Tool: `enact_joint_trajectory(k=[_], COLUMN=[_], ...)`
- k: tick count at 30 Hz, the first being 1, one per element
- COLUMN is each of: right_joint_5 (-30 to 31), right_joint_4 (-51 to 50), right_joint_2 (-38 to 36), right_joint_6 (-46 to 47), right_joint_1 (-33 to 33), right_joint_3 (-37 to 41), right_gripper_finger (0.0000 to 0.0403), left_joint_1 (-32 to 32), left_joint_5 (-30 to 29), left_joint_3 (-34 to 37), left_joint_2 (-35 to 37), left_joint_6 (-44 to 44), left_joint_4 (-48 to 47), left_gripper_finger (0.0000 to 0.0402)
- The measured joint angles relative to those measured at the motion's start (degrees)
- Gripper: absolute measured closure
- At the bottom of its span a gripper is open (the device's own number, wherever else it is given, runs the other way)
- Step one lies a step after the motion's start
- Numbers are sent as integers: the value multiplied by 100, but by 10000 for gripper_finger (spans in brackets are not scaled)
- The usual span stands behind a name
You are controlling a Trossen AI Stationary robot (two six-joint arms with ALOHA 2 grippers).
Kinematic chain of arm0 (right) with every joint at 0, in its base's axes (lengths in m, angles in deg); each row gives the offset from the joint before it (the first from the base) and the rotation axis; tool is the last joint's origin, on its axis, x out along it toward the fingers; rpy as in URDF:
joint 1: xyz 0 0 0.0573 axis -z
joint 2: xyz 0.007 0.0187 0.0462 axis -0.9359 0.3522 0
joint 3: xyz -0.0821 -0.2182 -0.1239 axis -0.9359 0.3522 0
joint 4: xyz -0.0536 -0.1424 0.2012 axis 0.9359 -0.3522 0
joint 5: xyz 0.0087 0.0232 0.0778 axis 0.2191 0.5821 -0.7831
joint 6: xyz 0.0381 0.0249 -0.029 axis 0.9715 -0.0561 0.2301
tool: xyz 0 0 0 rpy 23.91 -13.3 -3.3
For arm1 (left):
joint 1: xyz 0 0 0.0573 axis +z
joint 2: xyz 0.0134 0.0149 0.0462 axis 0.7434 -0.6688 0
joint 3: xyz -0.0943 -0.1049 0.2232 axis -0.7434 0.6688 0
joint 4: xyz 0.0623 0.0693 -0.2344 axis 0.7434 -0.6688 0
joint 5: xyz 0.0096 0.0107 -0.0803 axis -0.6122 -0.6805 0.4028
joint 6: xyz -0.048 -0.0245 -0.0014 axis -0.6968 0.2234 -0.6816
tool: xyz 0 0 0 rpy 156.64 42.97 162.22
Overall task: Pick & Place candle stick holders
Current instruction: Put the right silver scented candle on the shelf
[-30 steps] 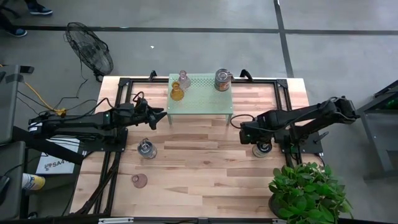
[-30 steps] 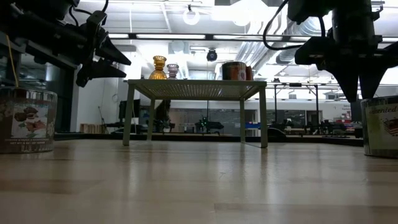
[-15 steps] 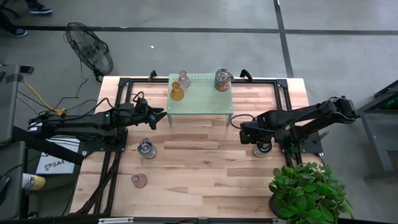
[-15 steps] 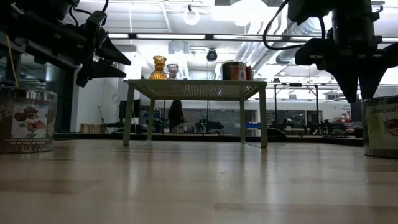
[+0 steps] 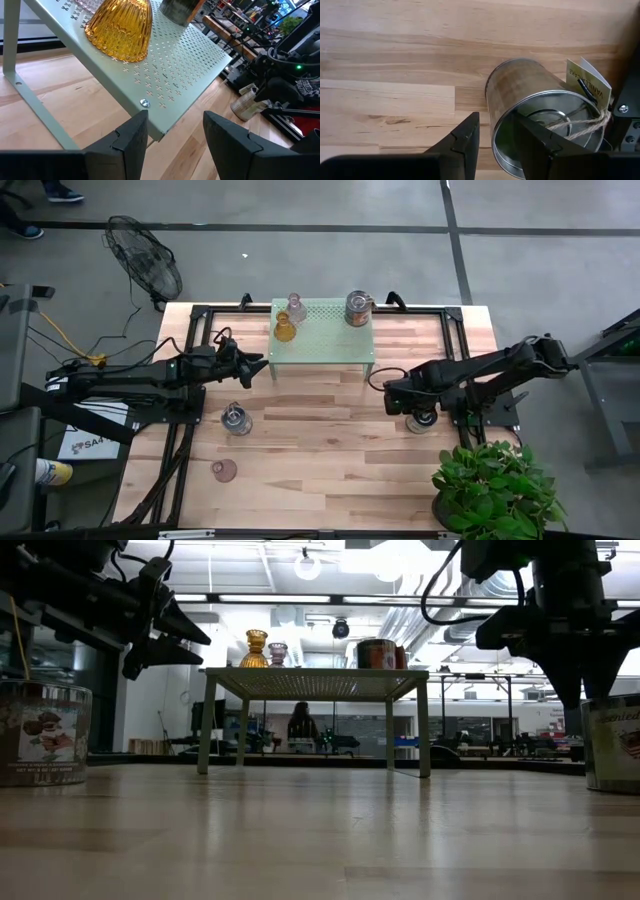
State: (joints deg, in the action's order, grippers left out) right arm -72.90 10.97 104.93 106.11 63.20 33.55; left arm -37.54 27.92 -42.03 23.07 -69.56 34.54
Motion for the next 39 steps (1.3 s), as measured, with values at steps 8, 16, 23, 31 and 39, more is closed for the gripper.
enact_joint_trajectory(k=[8, 16, 23, 31, 39], right_joint_5=[-40, -18, 96, 185, 194], right_joint_4=[5, 30, 36, 78, 78], right_joint_2=[319, 349, 355, 355, 355], right_joint_6=[-87, -87, -6, 48, -45], right_joint_1=[4, 4, -16, -37, -37], right_joint_3=[-15, -11, -7, -9, -9], right_gripper_finger=[292, 296, 337, 373, 372], left_joint_1=[0, -2, 0, -1, -1], left_joint_5=[0, 0, 0, 0, 0], left_joint_3=[0, 0, 0, 0, 0], left_joint_2=[0, 0, 0, 0, 0], left_joint_6=[0, 0, 0, 1, 1], left_joint_4=[0, 0, 0, 0, 0], left_gripper_finger=[215, 215, 215, 215, 215])
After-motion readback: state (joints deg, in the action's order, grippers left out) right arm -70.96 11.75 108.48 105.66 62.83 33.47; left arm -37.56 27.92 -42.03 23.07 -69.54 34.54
